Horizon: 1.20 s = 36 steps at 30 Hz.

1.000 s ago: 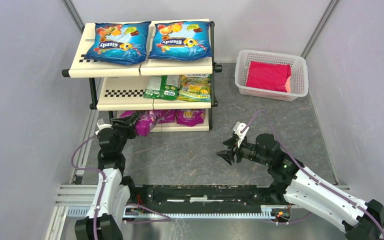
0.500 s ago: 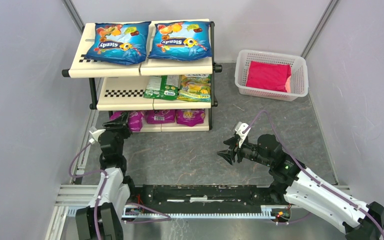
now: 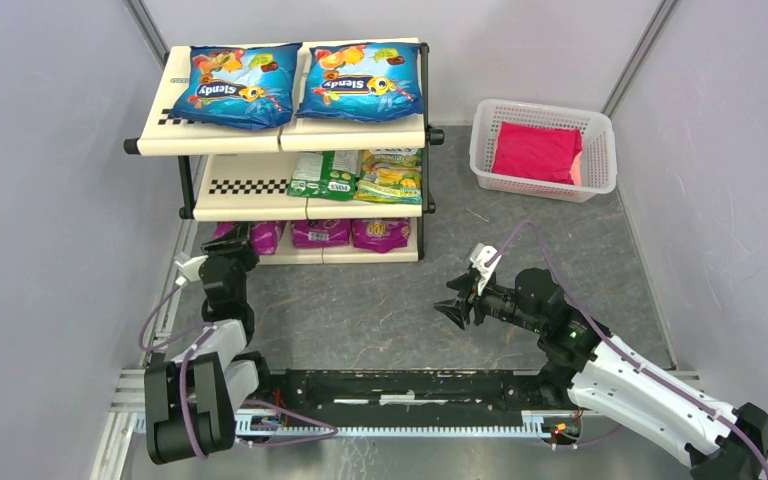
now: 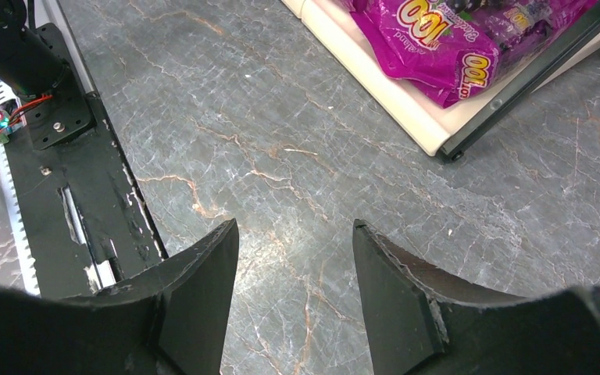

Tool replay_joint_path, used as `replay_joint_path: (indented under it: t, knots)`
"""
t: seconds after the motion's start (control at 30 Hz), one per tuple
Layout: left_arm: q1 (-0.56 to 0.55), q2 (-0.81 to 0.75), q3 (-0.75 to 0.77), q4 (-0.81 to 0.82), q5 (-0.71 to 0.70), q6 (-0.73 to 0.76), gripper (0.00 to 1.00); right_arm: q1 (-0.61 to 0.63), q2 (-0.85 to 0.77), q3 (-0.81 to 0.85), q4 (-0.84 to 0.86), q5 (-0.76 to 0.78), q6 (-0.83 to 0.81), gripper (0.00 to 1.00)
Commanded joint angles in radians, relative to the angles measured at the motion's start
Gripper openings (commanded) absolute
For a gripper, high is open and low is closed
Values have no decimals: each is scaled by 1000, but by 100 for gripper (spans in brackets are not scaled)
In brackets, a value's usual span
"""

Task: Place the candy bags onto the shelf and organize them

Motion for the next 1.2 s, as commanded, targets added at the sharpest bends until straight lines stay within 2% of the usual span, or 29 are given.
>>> replay_joint_path:
  t: [0.0,0.23,0.3,0.37,0.5,0.6,0.73,0.83,0.97,1.17]
  knots:
    - [5,48,65,221,-67,0,51,0,-11,-11,58,4,8,62]
    - [5,238,66,362,-38,0,51,0,-7,-17,67,-6,7,62]
    - [5,270,61,340,-13,-19,52,0,-8,-16,66,-4,7,62]
    - [5,262,86,192,21,-37,54,-1,-12,-22,67,-1,7,62]
    - [6,182,185,-225,45,8,62,-1,-14,-40,91,-1,4,62]
    - [7,115,245,-483,11,12,79,0,-9,-42,95,-4,4,62]
    - [10,78,321,-792,5,-10,94,0,-1,-44,101,-7,6,62]
    - [13,83,349,-910,39,-29,97,0,3,-45,106,-12,7,62]
    - [18,97,380,-997,105,5,96,-2,-5,-50,103,-13,9,62]
    - [21,23,403,-1077,101,34,95,-1,-22,-58,100,-13,13,62]
